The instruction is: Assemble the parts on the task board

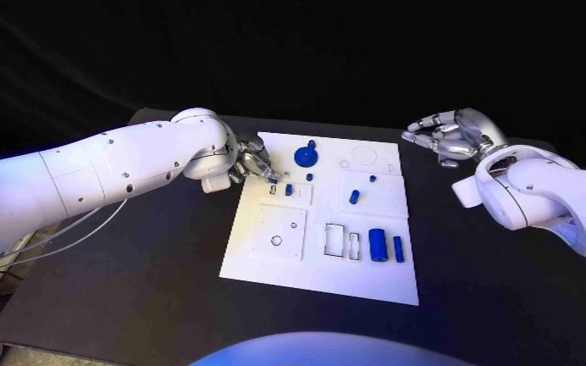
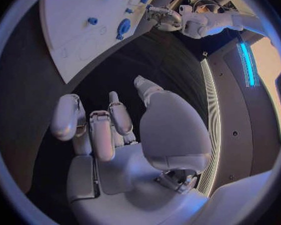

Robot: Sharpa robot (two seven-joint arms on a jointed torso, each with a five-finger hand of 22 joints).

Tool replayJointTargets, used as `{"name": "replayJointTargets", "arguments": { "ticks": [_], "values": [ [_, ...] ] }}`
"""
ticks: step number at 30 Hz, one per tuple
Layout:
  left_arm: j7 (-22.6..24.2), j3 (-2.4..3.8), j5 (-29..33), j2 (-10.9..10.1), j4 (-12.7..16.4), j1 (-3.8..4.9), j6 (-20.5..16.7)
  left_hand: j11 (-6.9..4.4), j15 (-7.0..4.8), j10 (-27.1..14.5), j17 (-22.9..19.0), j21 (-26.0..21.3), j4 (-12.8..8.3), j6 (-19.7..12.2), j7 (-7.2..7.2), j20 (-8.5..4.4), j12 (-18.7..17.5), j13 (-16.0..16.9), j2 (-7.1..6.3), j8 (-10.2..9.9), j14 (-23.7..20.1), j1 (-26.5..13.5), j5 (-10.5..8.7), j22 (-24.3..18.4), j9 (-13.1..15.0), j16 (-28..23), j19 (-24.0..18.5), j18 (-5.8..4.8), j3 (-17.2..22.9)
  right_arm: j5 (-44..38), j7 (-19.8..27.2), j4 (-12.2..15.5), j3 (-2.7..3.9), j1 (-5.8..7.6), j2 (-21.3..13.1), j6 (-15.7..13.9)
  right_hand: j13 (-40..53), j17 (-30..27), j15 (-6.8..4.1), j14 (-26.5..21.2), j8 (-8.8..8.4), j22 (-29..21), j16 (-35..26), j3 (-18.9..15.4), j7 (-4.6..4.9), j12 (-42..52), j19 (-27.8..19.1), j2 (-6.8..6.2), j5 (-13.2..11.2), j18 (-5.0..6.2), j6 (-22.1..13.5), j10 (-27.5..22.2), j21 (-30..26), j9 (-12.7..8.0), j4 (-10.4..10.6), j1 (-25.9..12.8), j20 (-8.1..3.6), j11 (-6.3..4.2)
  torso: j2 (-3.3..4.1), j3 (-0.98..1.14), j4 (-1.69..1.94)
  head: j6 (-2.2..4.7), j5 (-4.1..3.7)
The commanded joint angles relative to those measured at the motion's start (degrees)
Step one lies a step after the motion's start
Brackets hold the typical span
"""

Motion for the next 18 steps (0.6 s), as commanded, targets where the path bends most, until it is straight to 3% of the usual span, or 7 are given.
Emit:
{"name": "replayJointTargets", "arguments": {
  "ticks": [1, 18],
  "values": [
    [0.28, -0.02, -3.56, 0.07, 0.36, -0.13, 0.92, 0.01, -0.42, 0.65, 10.76, 0.36, -7.50, 1.66, -1.19, -0.23, 0.45, 0.37, 0.14, 0.30, 5.04, -0.37, 0.34, 0.16, 3.36, -0.18, 0.27, -0.64, 7.76, -0.61, 0.30, 0.02, -0.01, -0.03, 0.03, 0.35, 0.07, 2.40, -0.29, 2.96, 0.36, 0.01, -0.24, -0.16, -0.24, -0.12, -0.01, 0.48, 0.20, 1.01, 0.02, -0.03, -0.25, -0.08, 0.26, -0.03, -0.19, -0.05, 0.01, 0.03, -0.03, -0.02, 0.00],
    [-0.10, -0.10, -7.69, 0.41, 1.05, -0.43, 4.74, -0.15, -0.54, 1.35, 11.06, 0.48, -7.74, 2.02, -1.38, -0.33, 1.05, 1.37, -0.11, 0.54, 5.12, -0.73, 0.32, 0.37, 3.32, -0.06, 0.34, -0.68, 7.84, -0.64, 0.32, 0.04, -0.02, -0.04, 0.02, 0.33, -0.04, 2.38, -0.29, 2.95, 0.40, -0.02, -0.26, -0.30, -0.25, -0.20, -0.02, 0.50, 0.44, 1.02, 0.01, -0.12, -0.31, -0.09, 0.39, 0.00, -0.20, -0.06, 0.01, 0.00, -0.01, -0.12, 0.09]
  ]
}}
